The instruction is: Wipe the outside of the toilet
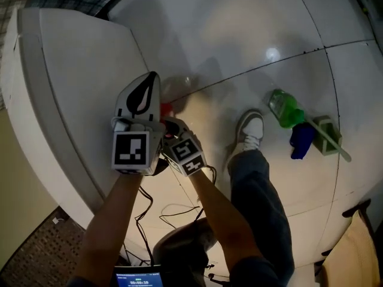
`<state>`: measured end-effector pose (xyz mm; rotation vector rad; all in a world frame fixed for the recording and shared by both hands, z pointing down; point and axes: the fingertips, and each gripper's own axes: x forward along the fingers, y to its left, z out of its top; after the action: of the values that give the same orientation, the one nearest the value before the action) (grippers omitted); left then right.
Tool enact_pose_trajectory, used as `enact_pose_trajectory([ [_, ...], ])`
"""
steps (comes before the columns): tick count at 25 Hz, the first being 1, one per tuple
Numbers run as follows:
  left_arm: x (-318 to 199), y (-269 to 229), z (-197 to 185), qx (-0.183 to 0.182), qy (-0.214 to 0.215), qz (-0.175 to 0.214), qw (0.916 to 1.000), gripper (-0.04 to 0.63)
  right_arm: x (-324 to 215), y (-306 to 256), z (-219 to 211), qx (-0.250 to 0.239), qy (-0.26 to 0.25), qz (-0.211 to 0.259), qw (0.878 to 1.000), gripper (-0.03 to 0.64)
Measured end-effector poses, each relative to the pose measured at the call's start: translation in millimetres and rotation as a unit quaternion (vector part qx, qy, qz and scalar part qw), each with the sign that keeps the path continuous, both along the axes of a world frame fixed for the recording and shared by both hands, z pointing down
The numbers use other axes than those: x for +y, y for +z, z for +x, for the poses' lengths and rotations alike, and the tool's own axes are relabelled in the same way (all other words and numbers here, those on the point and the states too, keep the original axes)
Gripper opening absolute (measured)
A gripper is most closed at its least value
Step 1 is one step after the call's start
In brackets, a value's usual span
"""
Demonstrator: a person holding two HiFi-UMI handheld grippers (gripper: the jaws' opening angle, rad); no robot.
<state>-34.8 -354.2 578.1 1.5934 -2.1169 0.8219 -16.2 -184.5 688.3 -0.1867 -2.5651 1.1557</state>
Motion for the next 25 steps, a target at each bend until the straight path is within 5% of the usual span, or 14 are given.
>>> enact_pose_trajectory([
  [6,13,-57,31,0.0,0.015,0.038,0.9992,0.014,1,-43,26,-0.01,0.026,0.042,0.999,0.084],
  [16,6,-223,79,0.025,0.077,0.07,0.9943,0.012,-46,-230,76,-0.022,0.108,0.084,0.99,0.084],
  [25,10,-273,84,0.027,0.105,0.091,0.99,0.012,-79,-315,81,-0.044,0.156,0.099,0.982,0.084],
])
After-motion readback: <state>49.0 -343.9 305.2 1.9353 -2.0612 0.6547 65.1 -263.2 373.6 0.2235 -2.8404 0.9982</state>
